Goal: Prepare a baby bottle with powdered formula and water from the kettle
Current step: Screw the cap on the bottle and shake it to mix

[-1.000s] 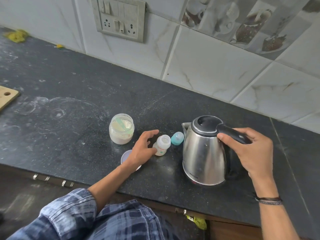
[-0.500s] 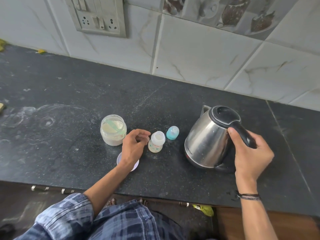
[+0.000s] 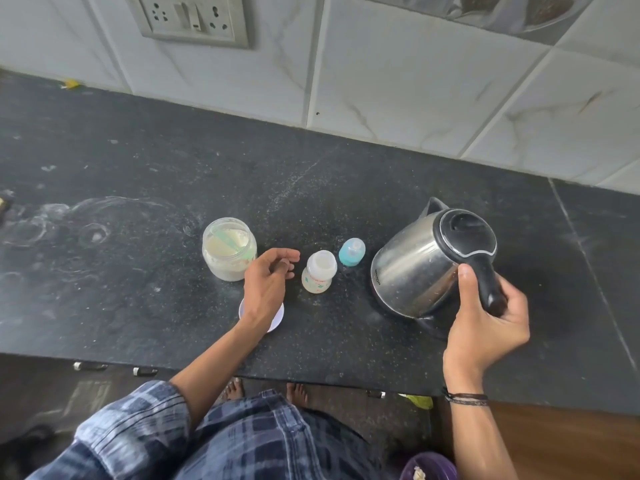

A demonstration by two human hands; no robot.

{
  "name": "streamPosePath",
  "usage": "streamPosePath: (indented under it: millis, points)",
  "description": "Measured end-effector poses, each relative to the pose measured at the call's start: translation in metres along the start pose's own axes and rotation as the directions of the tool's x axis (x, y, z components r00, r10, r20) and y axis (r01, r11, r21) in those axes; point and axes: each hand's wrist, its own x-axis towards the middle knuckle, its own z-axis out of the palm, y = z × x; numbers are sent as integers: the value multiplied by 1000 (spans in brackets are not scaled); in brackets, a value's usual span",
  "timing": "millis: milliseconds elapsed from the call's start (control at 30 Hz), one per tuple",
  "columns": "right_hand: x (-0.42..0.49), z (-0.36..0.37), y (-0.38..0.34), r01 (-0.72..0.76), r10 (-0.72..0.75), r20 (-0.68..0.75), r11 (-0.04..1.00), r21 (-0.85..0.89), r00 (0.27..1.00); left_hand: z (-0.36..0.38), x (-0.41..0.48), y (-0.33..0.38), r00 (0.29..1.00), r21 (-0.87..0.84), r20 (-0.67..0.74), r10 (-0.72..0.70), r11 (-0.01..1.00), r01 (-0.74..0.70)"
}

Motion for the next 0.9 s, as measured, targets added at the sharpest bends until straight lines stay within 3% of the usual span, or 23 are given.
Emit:
streamPosePath:
  millis: [233, 333, 433, 567, 633, 733, 900]
  points:
    - [-3, -4, 5, 28, -22, 48, 991, -128, 999, -2, -1, 1, 999, 16, 36, 2, 1000, -3]
    - [-13, -8, 1, 213, -210, 41, 937, -278, 977, -3, -4, 2, 998, 46, 55, 6, 999, -9]
    - [-28, -13, 1, 420, -452, 24, 805, -420, 892, -6, -5, 3, 998, 74, 64, 15, 997, -19]
    - [-59, -7, 1, 645, -628, 180, 675, -358, 757, -14, -7, 3, 998, 92, 60, 8, 996, -14]
    - [-78, 2, 2, 681, -616, 293, 687, -255, 731, -17, -9, 3, 998, 103, 63, 6, 995, -13]
    - [-100, 18, 7, 623, -509, 461, 771, -133, 727, -20, -11, 3, 998, 112, 67, 1, 994, -9]
    - [-100, 43, 19, 470, -308, 621, 876, -111, 721, -26, -13, 4, 999, 126, 38, -1, 992, -4]
